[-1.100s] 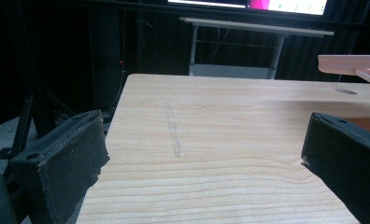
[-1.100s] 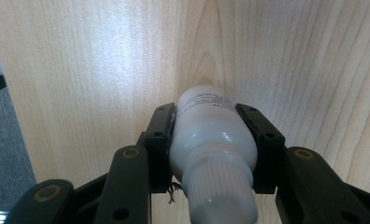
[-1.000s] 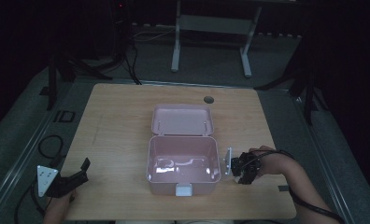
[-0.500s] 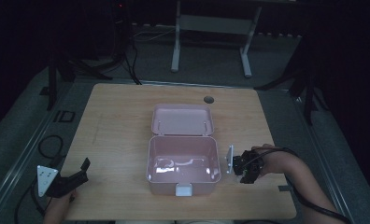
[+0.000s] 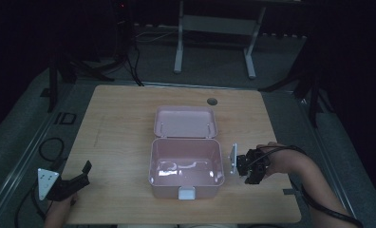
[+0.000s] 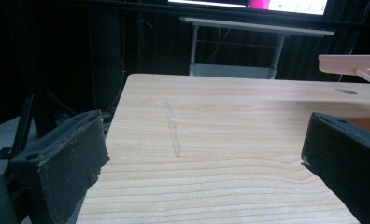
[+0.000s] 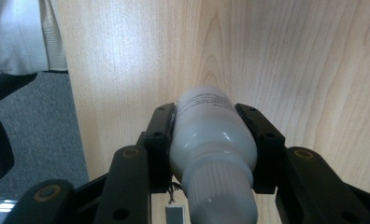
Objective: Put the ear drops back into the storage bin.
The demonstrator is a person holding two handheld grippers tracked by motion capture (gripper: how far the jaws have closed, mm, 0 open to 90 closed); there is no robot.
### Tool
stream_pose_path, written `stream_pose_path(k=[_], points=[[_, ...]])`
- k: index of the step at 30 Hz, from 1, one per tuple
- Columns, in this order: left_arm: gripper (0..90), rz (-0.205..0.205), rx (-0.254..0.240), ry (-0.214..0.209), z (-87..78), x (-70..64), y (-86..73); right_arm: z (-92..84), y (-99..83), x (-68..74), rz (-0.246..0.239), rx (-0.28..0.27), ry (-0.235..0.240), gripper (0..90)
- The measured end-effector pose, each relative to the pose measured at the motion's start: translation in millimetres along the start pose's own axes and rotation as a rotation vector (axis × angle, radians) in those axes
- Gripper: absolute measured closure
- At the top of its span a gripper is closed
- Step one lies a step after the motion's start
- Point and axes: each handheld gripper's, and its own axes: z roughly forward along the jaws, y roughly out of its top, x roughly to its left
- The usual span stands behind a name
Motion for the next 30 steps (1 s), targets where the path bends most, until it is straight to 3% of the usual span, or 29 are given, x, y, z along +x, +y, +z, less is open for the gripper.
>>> stream_pose_path(k=[20, 30], points=[[0.4, -0.001, 0.000, -0.001, 0.0, 0.0, 0.0, -37.8, 7.4, 0.2, 0.019, 0.017, -0.028, 59.5], [0.4, -0.002, -0.001, 0.000, 0.1, 0.1, 0.0, -46.8, 14.5, -0.8, 0.012, 0.021, -0.026, 59.5]])
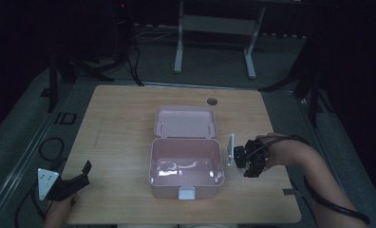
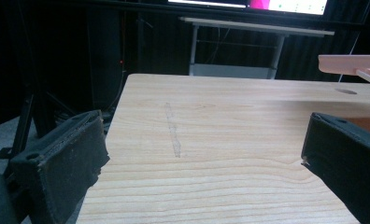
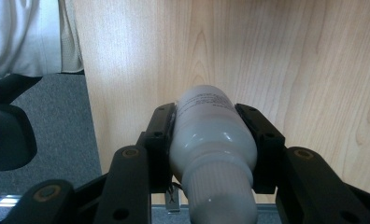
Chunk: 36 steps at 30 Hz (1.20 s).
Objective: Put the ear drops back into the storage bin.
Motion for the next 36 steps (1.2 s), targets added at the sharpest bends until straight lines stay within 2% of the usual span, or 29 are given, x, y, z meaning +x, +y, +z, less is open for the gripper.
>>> stream_pose_path(k=[5, 10, 21, 36], points=[[0.4, 0.000, 0.000, 0.000, 0.0, 0.1, 0.0, -5.2, 4.7, -0.5, -0.007, -0.003, -0.002, 59.5], [0.4, -0.001, 0.001, -0.001, 0.0, 0.1, 0.0, -12.0, 11.2, -1.3, -0.015, -0.031, 0.001, 59.5], [0.4, -0.001, 0.001, -0.002, -0.1, 0.2, 0.0, -29.8, 33.7, -3.8, -0.050, -0.042, -0.014, 59.5], [0.4, -0.004, 0.002, -0.003, -0.1, 0.4, 0.1, -30.4, 71.9, -7.4, -0.100, -0.045, -0.007, 59.5]])
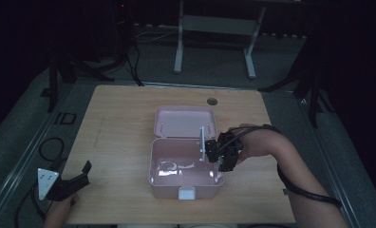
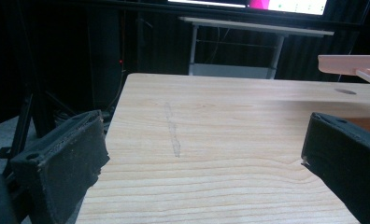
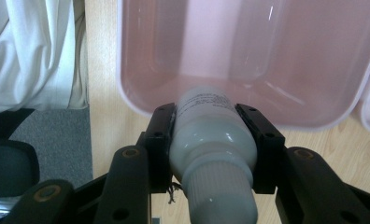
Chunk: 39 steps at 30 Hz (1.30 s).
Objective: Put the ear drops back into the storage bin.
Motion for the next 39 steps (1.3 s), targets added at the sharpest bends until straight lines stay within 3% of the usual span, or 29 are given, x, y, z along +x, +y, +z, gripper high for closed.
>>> stream_pose_path(k=[13, 31, 39], points=[[0.4, 0.003, -0.001, -0.001, -0.1, -0.1, 0.0, 15.3, 14.8, -6.8, -0.007, -0.006, 0.017, 59.5], [0.4, 0.004, -0.001, 0.000, -0.1, -0.1, -0.1, 62.4, 31.1, -15.1, -0.003, -0.007, 0.049, 59.5], [0.4, 0.002, 0.000, 0.000, 0.0, -0.1, -0.1, 83.7, 37.6, -18.4, 0.001, 0.026, 0.059, 59.5]])
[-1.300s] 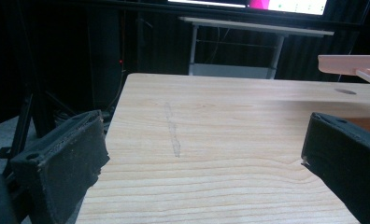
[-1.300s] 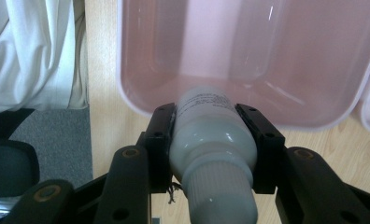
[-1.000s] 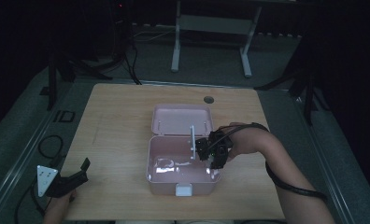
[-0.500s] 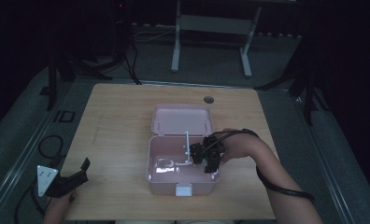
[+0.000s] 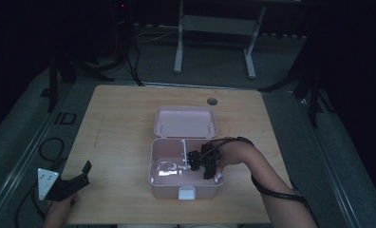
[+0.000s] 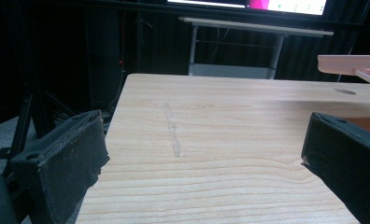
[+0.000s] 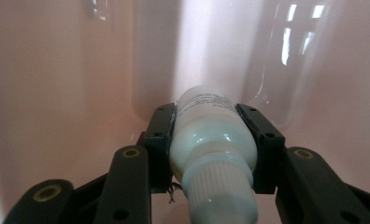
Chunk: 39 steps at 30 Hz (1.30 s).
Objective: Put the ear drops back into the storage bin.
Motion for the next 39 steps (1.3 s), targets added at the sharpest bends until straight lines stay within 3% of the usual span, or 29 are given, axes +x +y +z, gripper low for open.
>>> stream_pose_path(k=[8, 16, 20, 39], points=[[0.4, 0.000, 0.000, 0.000, 0.0, 0.0, 0.0, 20.6, 7.8, -1.7, -0.006, 0.027, 0.020, 59.4], [0.4, 0.001, 0.000, 0.000, 0.1, -0.1, 0.0, 35.8, 8.0, -6.5, 0.039, 0.047, 0.039, 59.4], [0.4, 0.002, 0.000, -0.001, 0.0, -0.1, 0.0, 41.7, 7.9, -6.8, 0.039, 0.060, 0.047, 59.4], [0.4, 0.004, 0.000, -0.004, 0.0, -0.2, 0.0, 45.5, 8.5, -6.6, 0.042, 0.071, 0.056, 56.8]])
